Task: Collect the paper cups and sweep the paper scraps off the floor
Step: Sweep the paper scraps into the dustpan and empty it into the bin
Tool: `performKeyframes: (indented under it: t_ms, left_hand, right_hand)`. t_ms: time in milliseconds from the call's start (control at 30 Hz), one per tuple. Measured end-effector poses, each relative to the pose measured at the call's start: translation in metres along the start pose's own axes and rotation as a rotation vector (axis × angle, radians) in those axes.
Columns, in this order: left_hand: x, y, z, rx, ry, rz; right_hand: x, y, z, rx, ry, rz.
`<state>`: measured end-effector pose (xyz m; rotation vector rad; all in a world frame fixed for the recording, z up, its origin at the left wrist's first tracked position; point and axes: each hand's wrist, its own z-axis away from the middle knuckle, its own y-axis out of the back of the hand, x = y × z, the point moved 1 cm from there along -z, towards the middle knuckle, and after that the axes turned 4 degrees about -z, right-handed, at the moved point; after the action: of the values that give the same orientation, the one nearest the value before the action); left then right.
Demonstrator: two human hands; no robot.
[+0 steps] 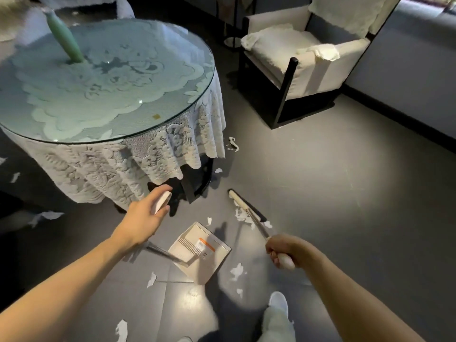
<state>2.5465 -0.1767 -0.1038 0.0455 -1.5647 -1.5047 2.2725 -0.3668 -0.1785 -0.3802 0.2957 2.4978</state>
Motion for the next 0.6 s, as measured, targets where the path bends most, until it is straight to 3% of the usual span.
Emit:
performKeyframes:
  t_ms: [133, 333, 600]
  left_hand:
    - [-0.031, 0.016, 0.025, -0.042, -0.061, -0.013]
    - [-0.058, 0.027, 0.034, -0.082, -0.098, -0.026]
    - [-0.065, 0.033, 0.016, -0.093, -0.154, -0.071]
  right_hand:
    - [0.024, -0.049, 0.040, 0.013, -0.006, -0.181]
    - [0.037, -0.063, 0.088, 0.052, 0.065, -0.526]
    - [0.056, -0.054, 0.096, 0.181, 0.127, -0.581]
